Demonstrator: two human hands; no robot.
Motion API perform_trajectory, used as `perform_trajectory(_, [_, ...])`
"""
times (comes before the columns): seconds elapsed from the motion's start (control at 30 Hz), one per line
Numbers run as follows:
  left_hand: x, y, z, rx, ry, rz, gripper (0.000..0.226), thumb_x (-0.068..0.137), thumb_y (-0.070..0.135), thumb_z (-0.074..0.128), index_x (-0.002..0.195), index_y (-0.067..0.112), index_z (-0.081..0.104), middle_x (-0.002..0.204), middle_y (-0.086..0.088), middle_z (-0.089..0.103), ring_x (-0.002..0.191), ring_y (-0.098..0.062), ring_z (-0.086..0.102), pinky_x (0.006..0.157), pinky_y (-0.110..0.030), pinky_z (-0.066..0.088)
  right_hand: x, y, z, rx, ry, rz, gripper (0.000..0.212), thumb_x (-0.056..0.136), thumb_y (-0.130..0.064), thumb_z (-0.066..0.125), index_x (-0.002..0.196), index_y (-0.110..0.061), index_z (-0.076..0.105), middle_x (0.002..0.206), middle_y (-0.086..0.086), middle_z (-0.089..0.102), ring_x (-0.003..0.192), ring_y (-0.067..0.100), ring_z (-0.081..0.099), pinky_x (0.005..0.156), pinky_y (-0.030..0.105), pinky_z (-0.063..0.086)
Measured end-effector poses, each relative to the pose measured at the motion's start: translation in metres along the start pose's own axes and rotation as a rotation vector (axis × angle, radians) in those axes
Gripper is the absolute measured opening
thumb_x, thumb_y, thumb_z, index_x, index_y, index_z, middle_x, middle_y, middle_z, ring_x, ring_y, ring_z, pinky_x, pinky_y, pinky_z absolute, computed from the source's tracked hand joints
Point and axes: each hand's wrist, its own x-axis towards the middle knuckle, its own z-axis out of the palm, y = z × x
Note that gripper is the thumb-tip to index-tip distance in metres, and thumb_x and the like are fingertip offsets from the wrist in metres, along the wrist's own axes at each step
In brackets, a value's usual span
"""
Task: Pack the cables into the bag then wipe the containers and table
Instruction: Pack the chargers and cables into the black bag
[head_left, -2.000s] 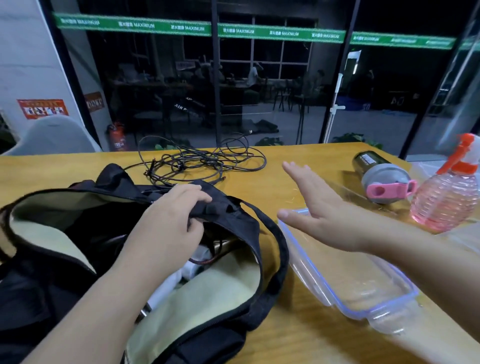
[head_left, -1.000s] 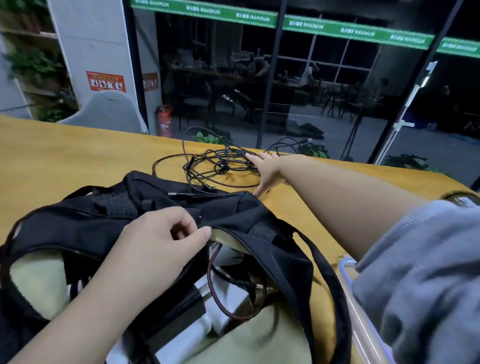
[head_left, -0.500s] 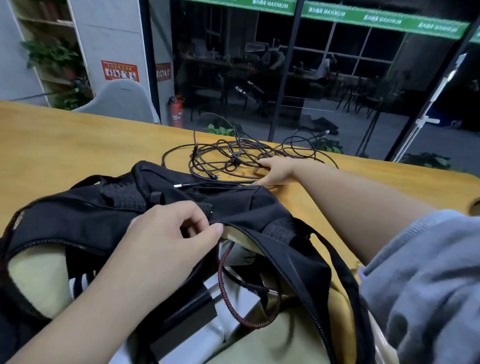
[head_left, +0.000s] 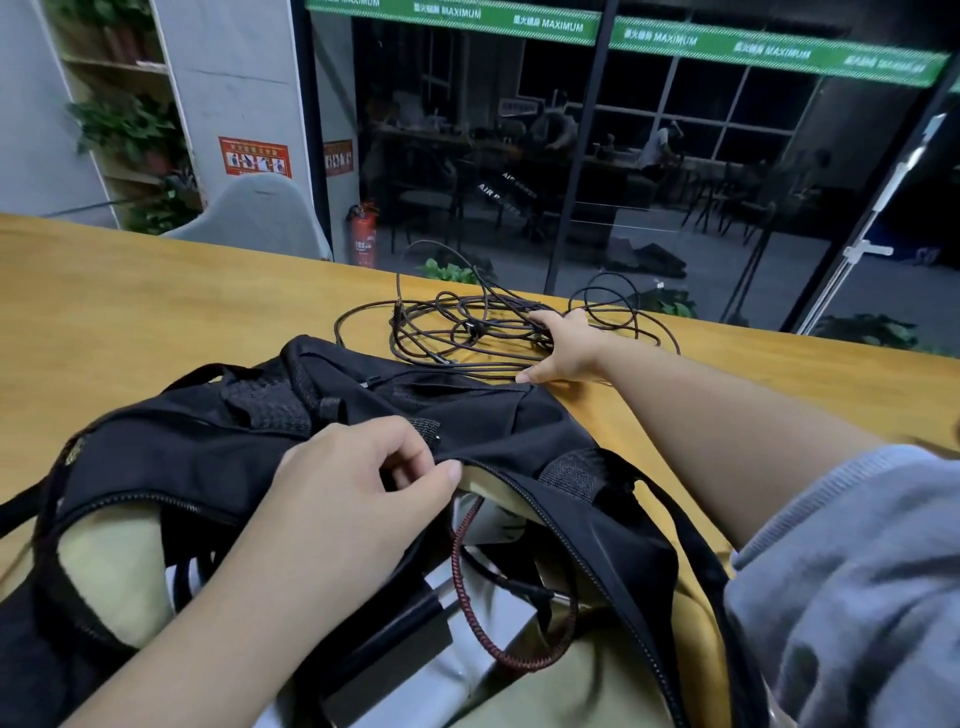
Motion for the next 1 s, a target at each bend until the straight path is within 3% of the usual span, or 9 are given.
perform_trajectory(0.17, [0.0,0.0,0.0,0.016,0.011,0.027,0.027,0.073,0.048,0.059,0.063,0.023,0.057,0.065,0.017,0.06,0.054,0.001,0.046,0.052,-0.019,0.027,0.004,-0.001,-0.007,-0.156,-0.102,0.011,0.099,0.077,-0.061,0.064,0.152,-0.023,0.012,0.158,0.007,0.018,0.143,0.03,0.021,0.114,0.045,0.025])
perform_trajectory(0.33, [0.001,-0.001,0.001,0.025,0.035,0.045,0.027,0.073,0.048,0.058,0.064,0.022,0.057,0.069,0.019,0.06,0.061,-0.001,0.046,0.054,-0.019,0.027,0.007,-0.003,-0.011,-0.171,-0.154,-0.024,0.097,0.078,-0.059,0.065,0.151,-0.033,0.007,0.159,0.001,0.016,0.143,0.029,0.021,0.114,0.047,0.026])
perform_trajectory(0.6, [0.0,-0.001,0.002,0.017,0.046,0.064,0.03,0.072,0.05,0.055,0.064,0.021,0.056,0.077,0.025,0.058,0.071,0.002,0.047,0.056,-0.018,0.027,0.014,-0.007,-0.012,-0.195,-0.163,0.035,0.101,0.072,-0.062,0.069,0.15,-0.027,0.015,0.155,0.004,0.026,0.137,0.03,0.032,0.11,0.048,0.033])
perform_trajectory(0.83, [-0.001,-0.001,0.003,0.006,0.054,0.082,0.03,0.073,0.05,0.055,0.064,0.021,0.056,0.08,0.025,0.058,0.073,0.001,0.046,0.062,-0.02,0.029,0.006,-0.01,-0.01,-0.174,-0.098,0.035,0.084,0.084,-0.051,0.063,0.148,-0.013,0.025,0.148,0.008,0.037,0.132,0.028,0.04,0.103,0.038,0.039])
perform_trajectory(1.0, [0.0,-0.003,0.005,0.0,0.073,0.072,0.029,0.076,0.046,0.059,0.063,0.02,0.056,0.065,0.008,0.059,0.074,-0.002,0.048,0.065,-0.021,0.032,-0.004,-0.018,-0.004,-0.144,0.023,-0.014,0.057,0.093,-0.022,0.055,0.145,-0.017,0.034,0.141,0.009,0.047,0.123,0.027,0.049,0.098,0.034,0.044])
